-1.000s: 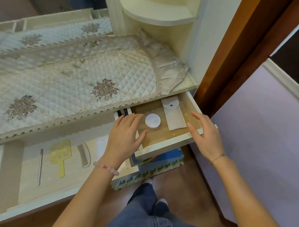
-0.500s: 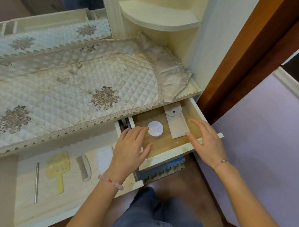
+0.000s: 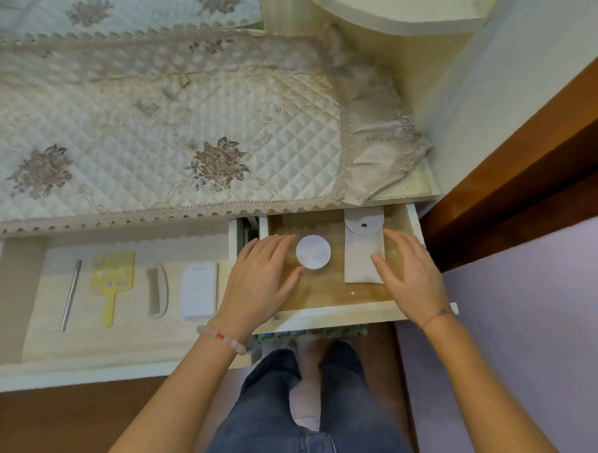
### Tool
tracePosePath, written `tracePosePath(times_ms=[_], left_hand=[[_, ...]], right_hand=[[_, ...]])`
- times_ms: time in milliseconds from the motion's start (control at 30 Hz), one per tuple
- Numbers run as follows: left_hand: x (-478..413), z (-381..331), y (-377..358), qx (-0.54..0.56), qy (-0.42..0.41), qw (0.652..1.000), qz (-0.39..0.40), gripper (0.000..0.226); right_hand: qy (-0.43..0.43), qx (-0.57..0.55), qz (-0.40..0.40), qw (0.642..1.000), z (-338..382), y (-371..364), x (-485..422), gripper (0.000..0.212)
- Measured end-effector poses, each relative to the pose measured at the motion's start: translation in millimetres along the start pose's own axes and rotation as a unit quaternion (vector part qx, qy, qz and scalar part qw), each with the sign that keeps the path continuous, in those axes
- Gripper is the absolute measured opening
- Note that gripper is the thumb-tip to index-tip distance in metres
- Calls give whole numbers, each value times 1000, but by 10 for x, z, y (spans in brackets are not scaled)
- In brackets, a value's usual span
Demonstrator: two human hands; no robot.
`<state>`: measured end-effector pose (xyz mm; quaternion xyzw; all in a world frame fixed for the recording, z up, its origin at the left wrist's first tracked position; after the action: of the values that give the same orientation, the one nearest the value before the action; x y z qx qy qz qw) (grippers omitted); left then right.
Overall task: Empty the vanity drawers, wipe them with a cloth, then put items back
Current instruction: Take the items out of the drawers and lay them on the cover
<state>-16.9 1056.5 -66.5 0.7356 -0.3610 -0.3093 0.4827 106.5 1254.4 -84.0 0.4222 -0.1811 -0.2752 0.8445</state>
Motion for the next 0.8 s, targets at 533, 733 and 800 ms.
tracePosePath(times_ms=[533, 733, 800], left_hand=[[-221, -124, -916, 84, 203, 975, 28, 47], [-464, 115, -1185, 107, 240, 965, 15, 51], [-531, 200, -1290, 114, 242, 963, 23, 52]], right_hand=[[-7, -21, 147, 989, -764, -435, -605, 52], [-72, -71, 127, 987, -788, -689, -867, 57], [-108, -90, 117, 983, -824, -768, -942, 61]])
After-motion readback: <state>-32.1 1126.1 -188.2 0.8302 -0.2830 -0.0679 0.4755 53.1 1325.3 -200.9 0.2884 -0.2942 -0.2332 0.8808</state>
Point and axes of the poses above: each hand's wrist, its own x-axis away from the middle knuckle, its own y-axis out of the back of the hand, z = x × y, the point moved 5 cm from there along -x, towards the middle knuckle, and after that the axes turned 7 degrees about -y, right-handed, at the moved point
